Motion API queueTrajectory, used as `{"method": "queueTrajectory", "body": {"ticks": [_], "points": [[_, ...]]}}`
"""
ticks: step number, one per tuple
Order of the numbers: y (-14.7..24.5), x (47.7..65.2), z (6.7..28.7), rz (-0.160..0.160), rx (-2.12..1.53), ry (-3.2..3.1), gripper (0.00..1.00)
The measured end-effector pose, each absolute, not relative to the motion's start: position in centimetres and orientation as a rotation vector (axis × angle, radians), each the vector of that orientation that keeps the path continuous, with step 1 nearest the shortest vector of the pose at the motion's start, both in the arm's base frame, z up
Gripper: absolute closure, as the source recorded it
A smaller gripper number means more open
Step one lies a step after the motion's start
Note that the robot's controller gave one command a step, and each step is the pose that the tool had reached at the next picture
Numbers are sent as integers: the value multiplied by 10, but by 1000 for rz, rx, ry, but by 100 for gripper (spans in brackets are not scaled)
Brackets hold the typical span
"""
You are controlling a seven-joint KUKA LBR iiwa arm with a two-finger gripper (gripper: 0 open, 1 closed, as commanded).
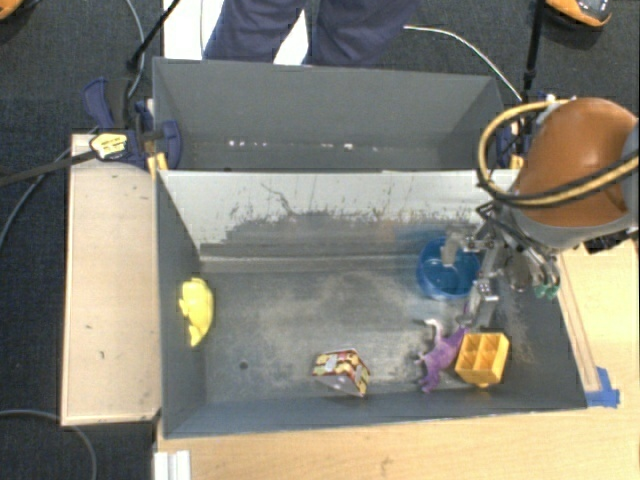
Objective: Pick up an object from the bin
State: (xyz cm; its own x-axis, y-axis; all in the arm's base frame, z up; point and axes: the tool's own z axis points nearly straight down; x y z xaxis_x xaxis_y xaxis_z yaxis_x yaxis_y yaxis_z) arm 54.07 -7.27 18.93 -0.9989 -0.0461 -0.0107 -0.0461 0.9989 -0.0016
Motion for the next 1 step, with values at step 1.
{"method": "queueTrajectory", "body": {"ticks": [1], "points": [[-81, 534, 128, -1, -53, 3132, 0]]}}
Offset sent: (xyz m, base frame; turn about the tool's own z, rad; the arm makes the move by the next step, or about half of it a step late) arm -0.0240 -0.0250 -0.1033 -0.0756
